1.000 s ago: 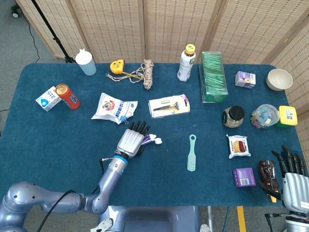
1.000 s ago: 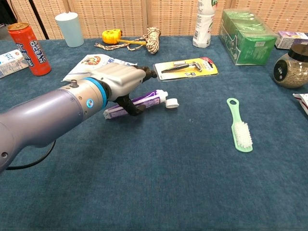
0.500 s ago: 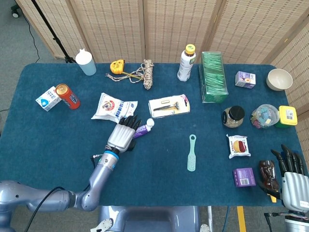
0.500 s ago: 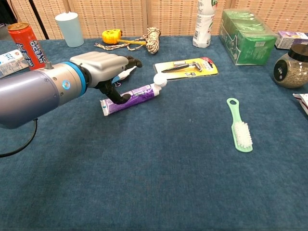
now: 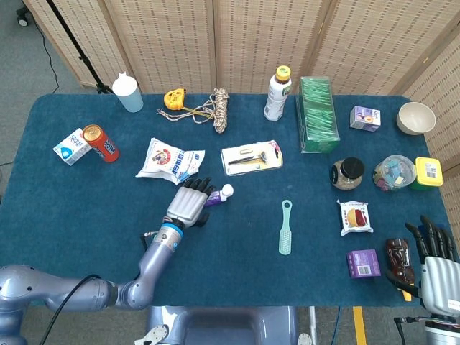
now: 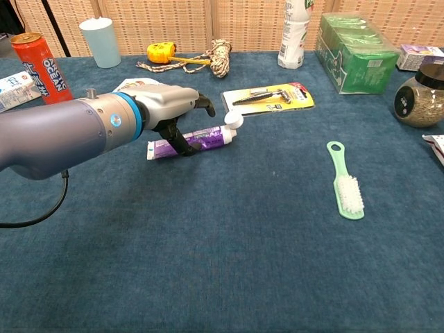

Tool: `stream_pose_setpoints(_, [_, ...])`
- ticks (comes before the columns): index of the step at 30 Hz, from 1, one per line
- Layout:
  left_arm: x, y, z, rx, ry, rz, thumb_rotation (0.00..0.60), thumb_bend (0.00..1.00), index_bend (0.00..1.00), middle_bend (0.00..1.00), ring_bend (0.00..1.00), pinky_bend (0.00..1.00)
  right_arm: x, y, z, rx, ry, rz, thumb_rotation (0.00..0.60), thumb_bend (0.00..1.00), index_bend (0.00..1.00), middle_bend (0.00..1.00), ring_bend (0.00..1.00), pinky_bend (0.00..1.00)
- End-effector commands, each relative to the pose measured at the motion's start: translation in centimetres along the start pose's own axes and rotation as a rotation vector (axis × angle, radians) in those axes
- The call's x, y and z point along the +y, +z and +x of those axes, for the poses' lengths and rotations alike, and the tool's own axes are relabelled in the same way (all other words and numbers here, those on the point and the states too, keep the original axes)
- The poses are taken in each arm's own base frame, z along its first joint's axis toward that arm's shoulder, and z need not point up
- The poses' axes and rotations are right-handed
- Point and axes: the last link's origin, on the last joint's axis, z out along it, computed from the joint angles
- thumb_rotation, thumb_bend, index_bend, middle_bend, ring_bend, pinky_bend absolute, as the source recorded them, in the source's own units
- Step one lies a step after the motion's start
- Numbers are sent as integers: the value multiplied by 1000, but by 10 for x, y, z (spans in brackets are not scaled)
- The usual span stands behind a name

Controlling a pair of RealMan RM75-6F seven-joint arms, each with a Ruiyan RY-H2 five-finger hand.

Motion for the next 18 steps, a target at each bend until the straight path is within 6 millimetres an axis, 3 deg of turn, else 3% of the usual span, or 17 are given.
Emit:
stream_pose_setpoints(1, [6, 4, 0, -18, -22, -8, 476, 436, 155, 73, 108, 103, 0, -1, 0, 1, -1, -2, 600, 43, 136, 17, 10, 0])
stream_pose_setpoints(18, [16, 13, -5, -35, -14, -5, 475, 436, 147, 133, 205, 144, 0, 0, 2, 0, -8, -7, 600, 43, 135, 17, 10, 0])
